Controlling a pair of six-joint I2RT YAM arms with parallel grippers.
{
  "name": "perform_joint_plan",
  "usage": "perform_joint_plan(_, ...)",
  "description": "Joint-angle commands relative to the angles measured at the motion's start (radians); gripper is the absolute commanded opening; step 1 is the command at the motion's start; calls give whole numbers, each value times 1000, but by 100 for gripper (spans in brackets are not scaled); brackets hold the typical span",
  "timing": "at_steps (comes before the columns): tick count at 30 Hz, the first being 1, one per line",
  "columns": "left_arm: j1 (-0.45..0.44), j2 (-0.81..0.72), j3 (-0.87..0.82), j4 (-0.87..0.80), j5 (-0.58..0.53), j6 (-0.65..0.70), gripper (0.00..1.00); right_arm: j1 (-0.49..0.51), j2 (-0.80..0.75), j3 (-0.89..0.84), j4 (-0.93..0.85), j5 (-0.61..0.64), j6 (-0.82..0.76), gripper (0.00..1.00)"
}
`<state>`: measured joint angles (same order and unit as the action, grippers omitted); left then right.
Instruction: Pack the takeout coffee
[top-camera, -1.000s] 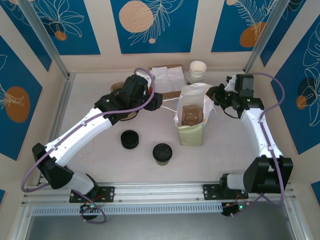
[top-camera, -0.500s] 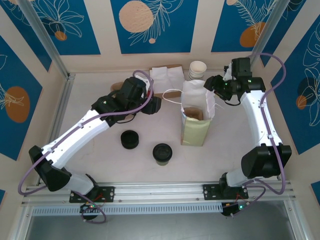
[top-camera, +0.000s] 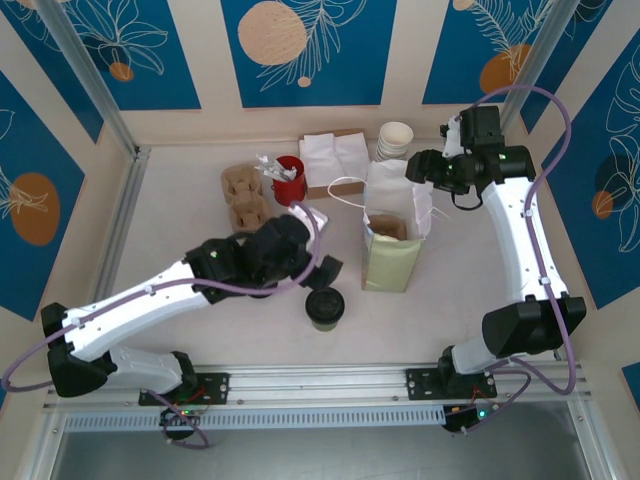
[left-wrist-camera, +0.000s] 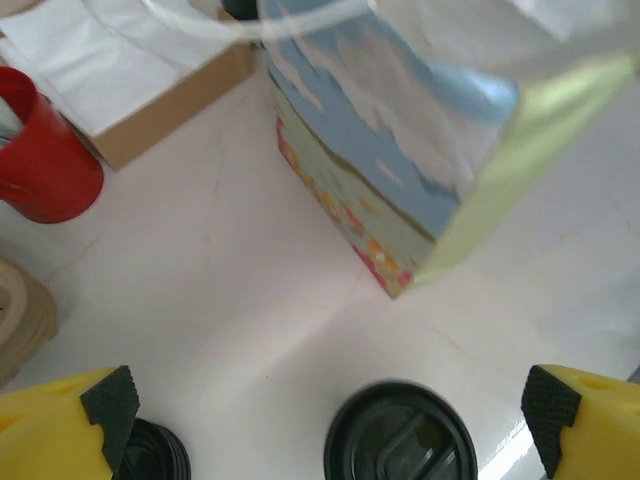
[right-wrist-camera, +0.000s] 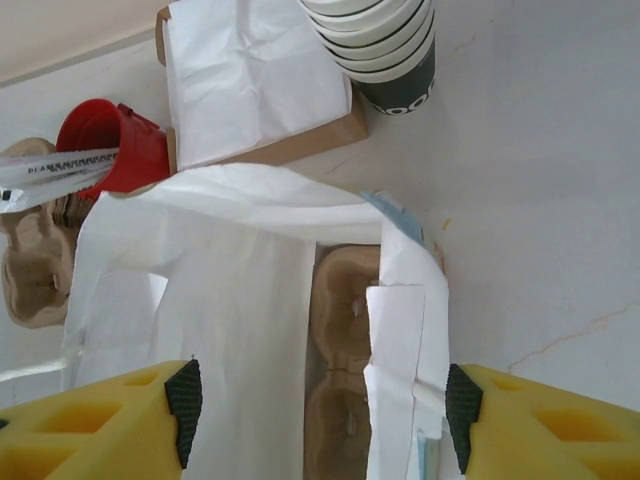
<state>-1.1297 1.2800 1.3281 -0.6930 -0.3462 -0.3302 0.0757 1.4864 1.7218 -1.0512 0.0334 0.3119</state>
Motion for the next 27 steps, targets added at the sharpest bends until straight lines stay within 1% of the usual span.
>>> perform_joint_plan(1,-70,4,-47,-6,-83,-17,100,0,-52,-4,-39,-28,-39,68)
perform_joint_plan(4,-126,32,-82,-10,-81,-48,100,0,-63,-15,-57,-31,-38,68)
perform_joint_plan(9,-150,79,-148,24,-1,-141,100,-1,-94,-46,-65,-29,-38,68)
perform_joint_plan(15,-155,144,-162,5,-2,-246,100,-1,-105,-70,-62,-45,-41,68)
perform_joint_plan(19,-162,170,-155,17,4,-271,100,-2,-99,-77,-60,-58,-43,68)
perform_joint_plan(23,-164,184,-137,-20,-40,-298,100,-4,-94,-79,-52,-85,-44,68)
perform_joint_plan(27,-164,190,-136,-28,-51,-311,100,-8,-91,-72,-46,-90,-42,68)
